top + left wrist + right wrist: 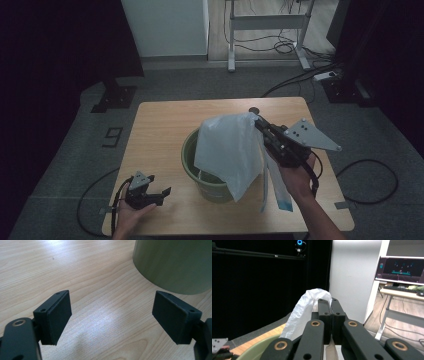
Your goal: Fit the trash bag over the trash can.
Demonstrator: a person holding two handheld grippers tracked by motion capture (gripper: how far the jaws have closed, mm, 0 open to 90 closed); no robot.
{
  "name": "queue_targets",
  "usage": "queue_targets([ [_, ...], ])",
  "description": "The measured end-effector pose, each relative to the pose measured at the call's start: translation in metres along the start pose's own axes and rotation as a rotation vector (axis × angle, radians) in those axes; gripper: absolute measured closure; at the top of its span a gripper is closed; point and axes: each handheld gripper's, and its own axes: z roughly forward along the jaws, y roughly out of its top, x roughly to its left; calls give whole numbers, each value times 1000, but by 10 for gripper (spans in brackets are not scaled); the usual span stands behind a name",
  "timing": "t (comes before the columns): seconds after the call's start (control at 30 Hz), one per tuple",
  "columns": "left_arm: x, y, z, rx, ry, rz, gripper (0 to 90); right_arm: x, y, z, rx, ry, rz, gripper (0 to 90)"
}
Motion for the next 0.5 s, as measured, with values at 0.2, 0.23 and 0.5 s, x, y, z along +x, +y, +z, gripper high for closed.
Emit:
queue_targets([
  [0.2, -5, 7, -7, -24, -5, 1, 153, 2, -23, 4, 34, -4, 10, 888],
  [0.23, -7, 8, -8, -29, -6, 0, 154, 2, -25, 4, 39, -6, 9, 888],
  [0.5, -12, 14, -20, -60, -9, 7, 160, 8, -49, 8, 88, 1, 3, 888],
])
